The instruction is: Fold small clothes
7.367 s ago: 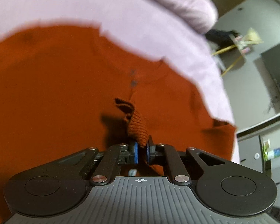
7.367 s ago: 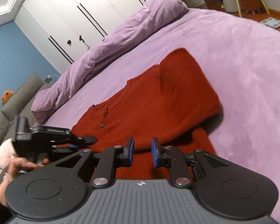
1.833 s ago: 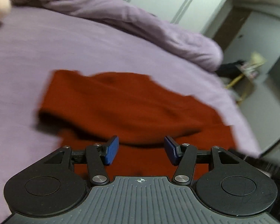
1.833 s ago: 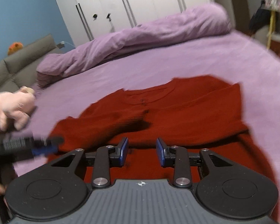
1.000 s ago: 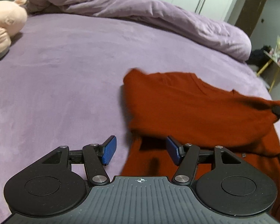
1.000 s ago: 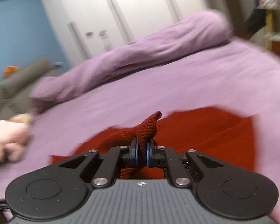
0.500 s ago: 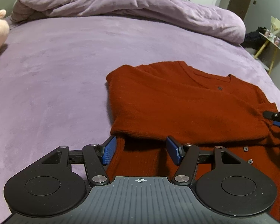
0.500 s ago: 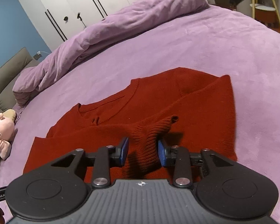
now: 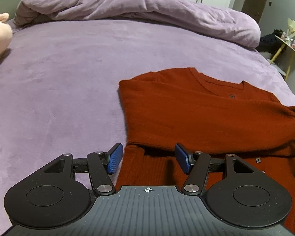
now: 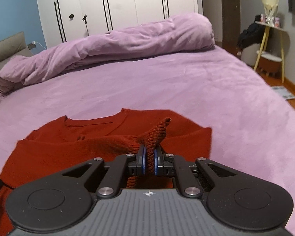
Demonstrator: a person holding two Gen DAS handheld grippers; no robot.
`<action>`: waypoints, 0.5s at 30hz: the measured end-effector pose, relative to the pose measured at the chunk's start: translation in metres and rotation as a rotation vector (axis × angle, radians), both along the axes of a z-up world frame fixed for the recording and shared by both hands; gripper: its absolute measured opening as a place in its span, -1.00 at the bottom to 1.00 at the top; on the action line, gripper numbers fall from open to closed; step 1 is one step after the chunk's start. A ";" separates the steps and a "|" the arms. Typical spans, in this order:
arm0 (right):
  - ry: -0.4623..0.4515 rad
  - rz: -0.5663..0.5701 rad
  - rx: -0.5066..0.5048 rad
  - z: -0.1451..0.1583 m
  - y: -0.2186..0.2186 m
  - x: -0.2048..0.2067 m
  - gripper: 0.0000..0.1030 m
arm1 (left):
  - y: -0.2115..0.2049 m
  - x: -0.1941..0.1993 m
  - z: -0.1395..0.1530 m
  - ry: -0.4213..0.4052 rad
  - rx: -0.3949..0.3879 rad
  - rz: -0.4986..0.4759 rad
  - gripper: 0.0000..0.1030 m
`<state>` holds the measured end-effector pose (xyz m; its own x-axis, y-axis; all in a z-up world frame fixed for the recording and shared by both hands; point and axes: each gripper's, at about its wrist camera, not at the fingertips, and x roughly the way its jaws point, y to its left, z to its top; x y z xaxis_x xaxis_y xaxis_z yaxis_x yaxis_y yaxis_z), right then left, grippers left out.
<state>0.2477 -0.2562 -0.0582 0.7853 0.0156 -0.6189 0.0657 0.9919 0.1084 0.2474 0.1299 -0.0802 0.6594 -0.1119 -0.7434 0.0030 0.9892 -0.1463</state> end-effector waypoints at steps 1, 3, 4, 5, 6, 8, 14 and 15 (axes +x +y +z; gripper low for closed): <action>0.004 -0.009 -0.018 0.000 -0.001 0.001 -0.86 | 0.000 0.000 0.000 0.001 0.001 -0.002 0.25; 0.022 -0.028 -0.059 -0.004 -0.002 0.003 -0.85 | -0.001 -0.001 -0.001 0.007 0.007 -0.003 0.25; 0.033 -0.037 -0.073 -0.006 -0.003 0.004 -0.83 | 0.000 -0.001 -0.001 0.008 0.009 -0.003 0.25; 0.052 -0.048 -0.073 -0.009 -0.005 0.005 -0.79 | 0.001 -0.001 -0.001 0.009 0.009 0.000 0.25; 0.063 -0.062 -0.060 -0.011 -0.008 0.004 -0.76 | 0.002 -0.002 0.000 0.009 0.009 0.002 0.24; 0.049 -0.099 -0.001 -0.012 -0.018 -0.005 -0.71 | 0.004 -0.004 0.003 0.004 0.005 0.001 0.25; 0.023 -0.129 0.160 -0.015 -0.043 -0.039 -0.42 | 0.005 -0.010 0.013 -0.027 -0.005 0.010 0.25; 0.029 -0.121 0.187 -0.017 -0.044 -0.039 -0.41 | 0.004 -0.010 0.014 -0.023 -0.016 0.011 0.25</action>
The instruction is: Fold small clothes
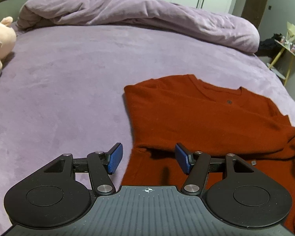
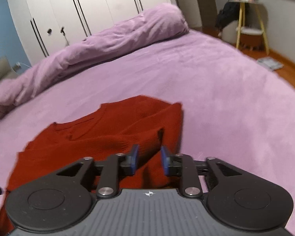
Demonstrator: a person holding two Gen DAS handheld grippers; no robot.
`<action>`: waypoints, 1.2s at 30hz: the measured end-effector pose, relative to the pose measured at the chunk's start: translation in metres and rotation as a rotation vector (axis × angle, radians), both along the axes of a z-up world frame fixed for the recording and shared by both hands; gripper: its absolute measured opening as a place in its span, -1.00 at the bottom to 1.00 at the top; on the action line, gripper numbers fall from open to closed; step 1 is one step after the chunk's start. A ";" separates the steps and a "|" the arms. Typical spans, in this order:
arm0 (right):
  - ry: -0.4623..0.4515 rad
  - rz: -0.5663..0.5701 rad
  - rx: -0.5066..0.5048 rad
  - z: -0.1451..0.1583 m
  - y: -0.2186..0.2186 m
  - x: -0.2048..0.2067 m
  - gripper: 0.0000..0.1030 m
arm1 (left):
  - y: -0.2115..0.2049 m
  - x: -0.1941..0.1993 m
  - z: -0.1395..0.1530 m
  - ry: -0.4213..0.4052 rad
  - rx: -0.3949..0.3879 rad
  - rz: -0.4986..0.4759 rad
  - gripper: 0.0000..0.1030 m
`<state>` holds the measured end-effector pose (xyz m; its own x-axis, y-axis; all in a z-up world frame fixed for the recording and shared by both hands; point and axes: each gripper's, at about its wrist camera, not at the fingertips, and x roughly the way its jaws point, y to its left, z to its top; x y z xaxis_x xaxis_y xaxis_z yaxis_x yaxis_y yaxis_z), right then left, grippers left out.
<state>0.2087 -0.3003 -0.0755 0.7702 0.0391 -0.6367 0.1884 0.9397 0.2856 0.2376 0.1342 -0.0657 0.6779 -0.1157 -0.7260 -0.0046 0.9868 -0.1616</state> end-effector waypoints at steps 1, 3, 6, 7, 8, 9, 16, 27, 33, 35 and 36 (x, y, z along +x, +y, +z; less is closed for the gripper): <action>0.004 0.005 0.017 -0.003 0.000 0.001 -0.41 | -0.001 0.000 0.001 0.004 -0.010 -0.001 0.25; 0.008 0.025 0.025 -0.006 0.003 0.007 -0.31 | -0.004 0.001 0.003 0.009 -0.024 -0.013 0.25; 0.020 0.062 -0.022 -0.012 0.010 0.017 -0.10 | -0.008 0.002 0.005 0.010 -0.023 -0.035 0.25; 0.013 0.067 -0.046 -0.013 0.011 0.018 -0.05 | -0.009 0.002 0.006 0.009 -0.025 -0.042 0.25; 0.000 0.069 -0.062 -0.013 0.011 0.018 0.01 | -0.009 0.003 0.007 0.008 -0.031 -0.049 0.26; -0.018 0.069 -0.074 -0.014 0.011 0.017 0.04 | -0.009 0.004 0.007 0.008 -0.038 -0.057 0.26; -0.029 0.143 -0.080 -0.022 0.009 0.028 -0.51 | -0.018 0.013 0.005 -0.003 -0.027 -0.071 0.26; -0.048 0.049 -0.011 -0.002 -0.013 0.025 -0.93 | -0.035 0.030 0.005 -0.011 0.044 -0.055 0.26; -0.083 0.014 -0.166 0.005 0.020 0.029 -0.85 | -0.046 0.039 0.005 -0.040 0.085 -0.033 0.26; -0.095 0.152 -0.101 0.007 0.049 0.036 -0.85 | -0.055 0.048 0.004 -0.035 0.065 -0.042 0.26; -0.083 0.235 -0.109 0.004 0.071 0.043 -0.85 | -0.060 0.052 0.004 -0.047 0.054 -0.053 0.26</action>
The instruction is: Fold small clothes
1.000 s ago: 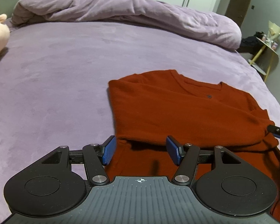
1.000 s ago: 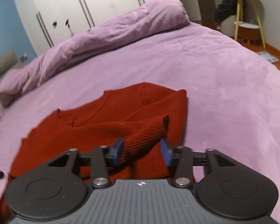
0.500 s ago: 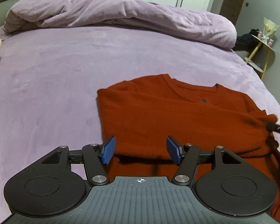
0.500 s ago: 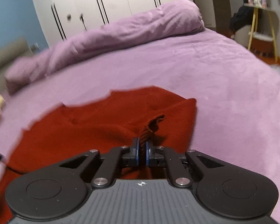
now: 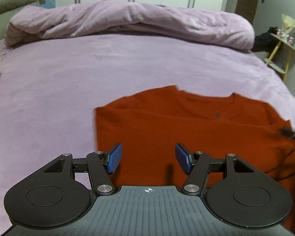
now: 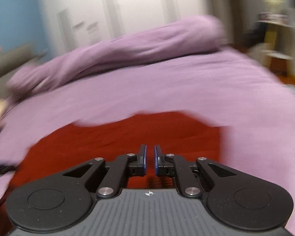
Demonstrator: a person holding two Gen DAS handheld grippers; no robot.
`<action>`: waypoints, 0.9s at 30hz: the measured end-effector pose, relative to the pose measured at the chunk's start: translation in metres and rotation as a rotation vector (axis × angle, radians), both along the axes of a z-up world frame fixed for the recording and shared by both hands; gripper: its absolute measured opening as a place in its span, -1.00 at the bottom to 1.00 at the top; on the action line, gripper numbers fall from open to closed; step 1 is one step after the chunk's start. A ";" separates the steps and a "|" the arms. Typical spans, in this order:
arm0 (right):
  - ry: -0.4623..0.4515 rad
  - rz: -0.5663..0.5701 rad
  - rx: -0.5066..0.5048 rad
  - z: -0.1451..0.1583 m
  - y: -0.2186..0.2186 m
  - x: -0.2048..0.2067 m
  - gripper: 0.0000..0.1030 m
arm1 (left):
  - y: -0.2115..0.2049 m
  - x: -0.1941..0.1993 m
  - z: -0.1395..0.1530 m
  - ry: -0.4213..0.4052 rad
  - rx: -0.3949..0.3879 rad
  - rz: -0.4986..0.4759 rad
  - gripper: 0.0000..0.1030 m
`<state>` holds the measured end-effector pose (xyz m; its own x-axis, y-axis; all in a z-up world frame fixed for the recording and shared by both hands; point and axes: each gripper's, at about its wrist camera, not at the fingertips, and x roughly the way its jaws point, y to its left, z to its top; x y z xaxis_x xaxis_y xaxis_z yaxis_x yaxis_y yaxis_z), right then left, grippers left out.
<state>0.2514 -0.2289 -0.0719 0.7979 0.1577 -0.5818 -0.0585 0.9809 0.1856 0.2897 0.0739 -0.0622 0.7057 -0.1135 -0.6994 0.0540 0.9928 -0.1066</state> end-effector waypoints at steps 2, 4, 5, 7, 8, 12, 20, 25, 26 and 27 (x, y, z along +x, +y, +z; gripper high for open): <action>0.012 0.101 -0.035 -0.008 0.032 0.008 -0.85 | -0.013 0.010 -0.006 -0.006 0.006 -0.027 0.26; 0.037 0.169 -0.044 -0.022 0.057 0.017 -0.85 | -0.022 0.021 -0.017 0.019 0.026 -0.027 0.26; 0.054 0.178 -0.055 -0.028 0.062 0.021 -0.84 | -0.025 0.027 -0.025 0.047 0.035 -0.027 0.26; 0.066 0.161 -0.136 -0.041 0.063 0.025 -0.85 | -0.025 0.031 -0.036 0.057 0.049 -0.020 0.33; 0.047 0.125 -0.174 -0.045 0.056 0.023 -0.87 | -0.024 0.030 -0.038 0.036 0.053 -0.025 0.35; 0.023 -0.099 -0.144 -0.043 -0.018 0.014 -1.00 | -0.017 0.024 -0.042 0.005 0.067 -0.052 0.36; 0.026 -0.056 -0.046 -0.017 -0.027 -0.031 -0.80 | -0.015 -0.002 -0.029 0.015 0.022 -0.046 0.33; 0.055 -0.009 -0.125 -0.038 -0.010 -0.042 -0.77 | -0.021 -0.005 -0.031 0.025 0.082 -0.060 0.41; 0.062 -0.030 -0.117 -0.037 -0.012 -0.040 -0.77 | -0.021 -0.005 -0.031 0.029 0.084 -0.057 0.41; 0.072 -0.057 -0.101 -0.036 -0.016 -0.039 -0.77 | -0.021 -0.005 -0.031 0.033 0.085 -0.054 0.41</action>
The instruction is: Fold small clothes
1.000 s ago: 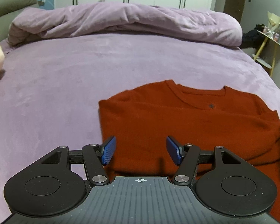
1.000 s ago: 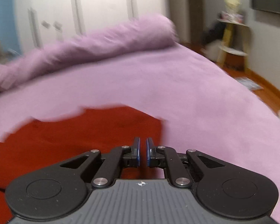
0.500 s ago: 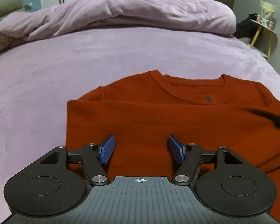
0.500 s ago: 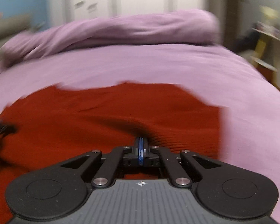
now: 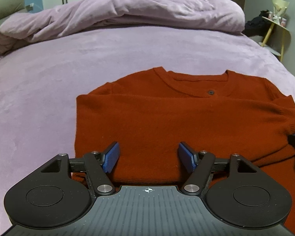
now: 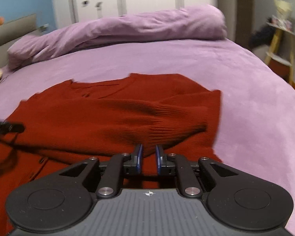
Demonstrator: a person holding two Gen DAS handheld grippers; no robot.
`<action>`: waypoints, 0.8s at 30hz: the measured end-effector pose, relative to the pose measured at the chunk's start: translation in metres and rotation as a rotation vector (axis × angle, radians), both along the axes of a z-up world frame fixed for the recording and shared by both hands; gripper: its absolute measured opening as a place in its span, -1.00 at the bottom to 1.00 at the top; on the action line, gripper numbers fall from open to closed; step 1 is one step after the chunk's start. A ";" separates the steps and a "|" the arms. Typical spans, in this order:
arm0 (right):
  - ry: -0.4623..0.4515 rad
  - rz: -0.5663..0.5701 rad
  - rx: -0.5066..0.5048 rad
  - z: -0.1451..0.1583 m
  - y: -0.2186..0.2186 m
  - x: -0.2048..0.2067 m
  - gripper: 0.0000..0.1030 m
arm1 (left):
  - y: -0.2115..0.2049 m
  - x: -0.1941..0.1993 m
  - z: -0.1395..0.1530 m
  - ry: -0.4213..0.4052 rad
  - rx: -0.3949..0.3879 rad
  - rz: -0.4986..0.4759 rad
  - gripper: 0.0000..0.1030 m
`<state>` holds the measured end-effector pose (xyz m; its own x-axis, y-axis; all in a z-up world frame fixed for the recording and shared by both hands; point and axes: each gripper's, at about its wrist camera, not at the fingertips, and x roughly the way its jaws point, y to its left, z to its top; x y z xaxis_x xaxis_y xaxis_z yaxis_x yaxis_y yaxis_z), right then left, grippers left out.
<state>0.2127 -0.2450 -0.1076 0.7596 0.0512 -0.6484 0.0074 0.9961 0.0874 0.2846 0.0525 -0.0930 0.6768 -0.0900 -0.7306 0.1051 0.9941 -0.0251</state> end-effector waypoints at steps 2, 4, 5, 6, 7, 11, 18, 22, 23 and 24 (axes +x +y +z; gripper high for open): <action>0.023 -0.034 0.029 0.004 -0.007 0.002 -0.78 | -0.001 0.000 0.001 0.007 0.004 0.005 0.41; 0.044 -0.057 0.053 0.009 -0.010 0.001 -0.73 | -0.002 -0.001 0.000 0.007 0.009 0.008 0.41; 0.047 -0.065 0.102 0.012 -0.015 0.001 -0.68 | -0.003 -0.001 0.000 0.006 0.012 0.010 0.41; 0.050 -0.077 0.177 0.014 -0.020 0.000 -0.65 | -0.004 -0.002 0.000 0.006 0.014 0.012 0.41; 0.061 -0.092 0.235 0.012 -0.026 0.001 -0.57 | -0.004 -0.002 0.000 0.006 0.015 0.013 0.41; 0.099 -0.135 0.385 0.003 -0.035 0.008 -0.52 | -0.003 -0.001 0.001 0.019 0.012 0.015 0.41; 0.111 -0.166 0.525 -0.005 -0.038 0.023 -0.91 | 0.001 -0.003 0.004 0.032 -0.001 0.014 0.41; 0.067 -0.185 0.685 -0.001 -0.058 0.014 -0.94 | 0.006 -0.007 0.004 0.025 -0.009 0.019 0.40; 0.067 -0.201 0.682 -0.001 -0.062 0.012 -0.94 | 0.007 -0.007 0.001 0.028 -0.004 0.016 0.43; 0.073 -0.212 0.631 -0.001 -0.062 0.012 -0.96 | 0.006 -0.007 0.000 0.027 0.000 0.014 0.44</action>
